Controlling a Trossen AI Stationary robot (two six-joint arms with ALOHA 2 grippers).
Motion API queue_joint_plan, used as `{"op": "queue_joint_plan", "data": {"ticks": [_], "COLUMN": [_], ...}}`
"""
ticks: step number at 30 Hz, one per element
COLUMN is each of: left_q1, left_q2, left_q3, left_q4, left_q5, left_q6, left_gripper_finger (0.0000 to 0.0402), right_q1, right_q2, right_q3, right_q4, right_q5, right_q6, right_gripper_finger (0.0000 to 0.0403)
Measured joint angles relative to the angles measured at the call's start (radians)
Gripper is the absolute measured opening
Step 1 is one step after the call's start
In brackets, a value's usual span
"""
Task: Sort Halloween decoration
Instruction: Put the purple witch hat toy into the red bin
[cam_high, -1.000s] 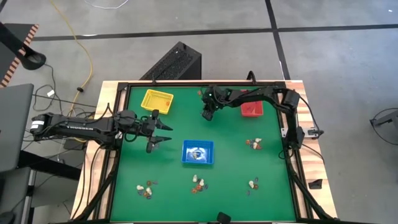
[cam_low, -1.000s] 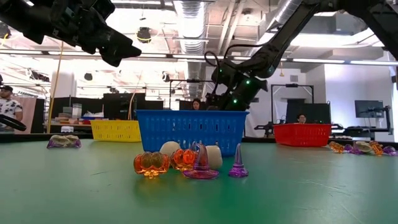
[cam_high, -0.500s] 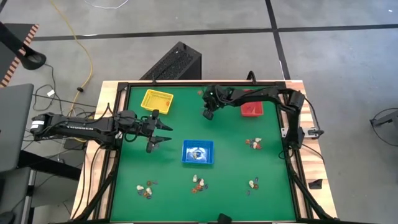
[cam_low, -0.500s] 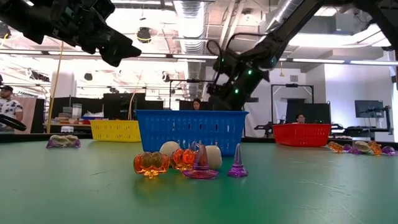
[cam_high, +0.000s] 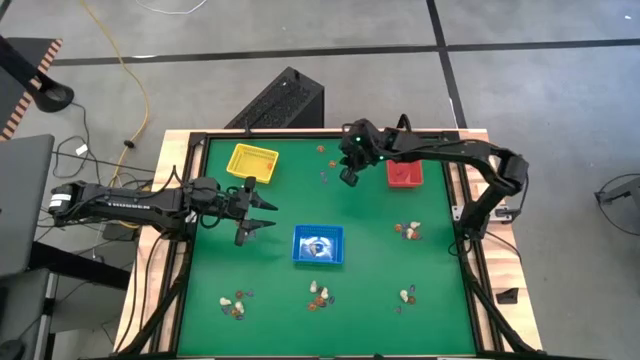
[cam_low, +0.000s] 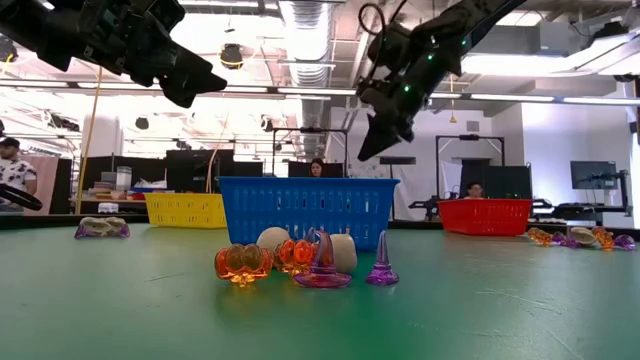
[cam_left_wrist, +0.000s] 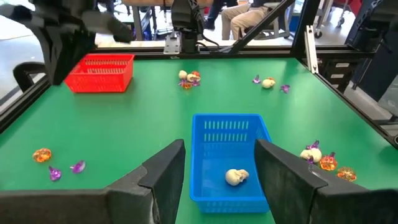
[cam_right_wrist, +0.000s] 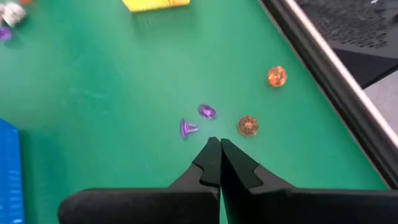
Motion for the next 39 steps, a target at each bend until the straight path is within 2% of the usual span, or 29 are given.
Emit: {"op": "queue_joint_plan", "data": {"ticks": [3, 9, 18, 26, 30, 39], "left_q1": [0.0, 0.0, -0.006, -0.005, -0.005, -0.005], "left_q2": [0.0, 0.0, 0.0, 0.0, 0.0, 0.0], "left_q3": [0.0, 0.0, 0.0, 0.0, 0.0, 0.0], "left_q4": [0.001, 0.001, -0.007, -0.012, -0.015, -0.02], "left_q5": [0.0, 0.0, 0.0, -0.005, -0.006, -0.008], "left_q6": [0.0, -0.006, -0.01, 0.008, 0.008, 0.015], "left_gripper_finger": [0.0182, 0.0182, 0.0182, 0.0182, 0.0182, 0.0182], "right_q1": [0.003, 0.017, 0.017, 0.034, 0.028, 0.011], "right_q2": [-0.002, 0.125, 0.295, 0.359, 0.349, 0.391], "right_q3": [0.0, 0.0, -0.002, 0.0, 0.0, 0.009], "right_q4": [0.007, 0.122, 0.282, 0.426, 0.455, 0.478], "right_q5": [0.003, 0.005, -0.073, -0.064, -0.016, -0.015], "right_q6": [0.022, 0.032, 0.06, 0.061, 0.055, 0.048], "right_gripper_finger": [0.0026, 0.004, 0.0117, 0.0179, 0.0189, 0.0181]}}
